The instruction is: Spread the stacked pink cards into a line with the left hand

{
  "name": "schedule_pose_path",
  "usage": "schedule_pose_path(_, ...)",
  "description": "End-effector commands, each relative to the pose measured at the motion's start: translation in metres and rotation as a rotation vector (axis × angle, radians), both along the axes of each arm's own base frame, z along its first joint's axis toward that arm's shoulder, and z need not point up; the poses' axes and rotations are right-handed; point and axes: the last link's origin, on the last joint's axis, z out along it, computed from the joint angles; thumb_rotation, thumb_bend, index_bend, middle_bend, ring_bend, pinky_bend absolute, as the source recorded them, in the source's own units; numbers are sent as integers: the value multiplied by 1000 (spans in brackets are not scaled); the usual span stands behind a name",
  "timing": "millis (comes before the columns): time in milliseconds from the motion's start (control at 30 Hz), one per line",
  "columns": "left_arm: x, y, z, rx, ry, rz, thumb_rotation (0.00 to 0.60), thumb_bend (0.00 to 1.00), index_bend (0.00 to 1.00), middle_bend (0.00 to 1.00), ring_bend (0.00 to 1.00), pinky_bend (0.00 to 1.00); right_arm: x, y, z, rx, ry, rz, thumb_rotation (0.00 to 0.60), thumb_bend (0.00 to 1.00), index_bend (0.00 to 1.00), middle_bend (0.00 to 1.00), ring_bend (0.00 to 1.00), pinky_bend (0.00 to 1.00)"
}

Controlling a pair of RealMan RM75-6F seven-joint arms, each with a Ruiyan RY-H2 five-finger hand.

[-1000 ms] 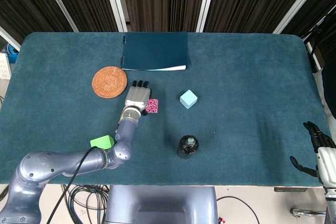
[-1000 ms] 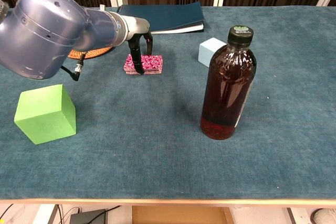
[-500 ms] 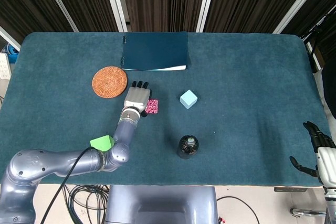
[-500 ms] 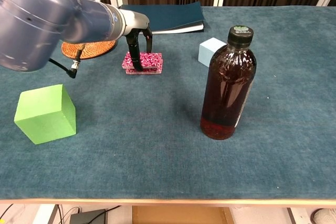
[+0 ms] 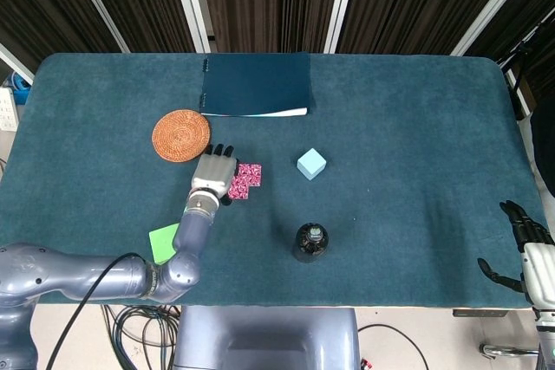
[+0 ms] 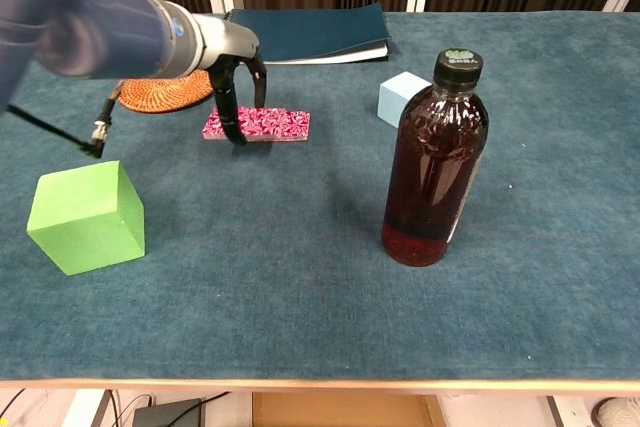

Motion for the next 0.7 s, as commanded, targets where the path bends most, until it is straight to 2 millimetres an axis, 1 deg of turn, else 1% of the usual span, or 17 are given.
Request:
schedule_pose_path(33, -7, -10, 10, 12, 20, -1, 600, 282, 537, 151, 41, 0, 0, 0, 0, 0, -2, 0, 600, 234, 66, 50, 131, 185)
schedule_pose_path(167, -8, -16, 10, 9, 25, -7, 600, 284, 538, 152, 41, 0, 0, 0, 0, -2, -3, -1, 600, 233, 67, 50, 131, 185)
schedule_pose_path(300, -9, -29, 6, -3, 24, -10, 600, 284, 539, 153, 41, 0, 0, 0, 0, -1, -5, -1, 600, 234, 66, 50, 131, 185)
schedule_pose_path(600, -8, -37, -5, -18, 22, -23, 600, 284, 539, 152, 41, 0, 0, 0, 1, -1, -7, -2, 600, 233, 66, 50, 131, 185)
schedule_pose_path(700, -7, -41, -14, -31, 16, -21, 600, 284, 539, 152, 41, 0, -1, 0, 2, -4, -10, -3, 600, 234, 66, 50, 131, 185)
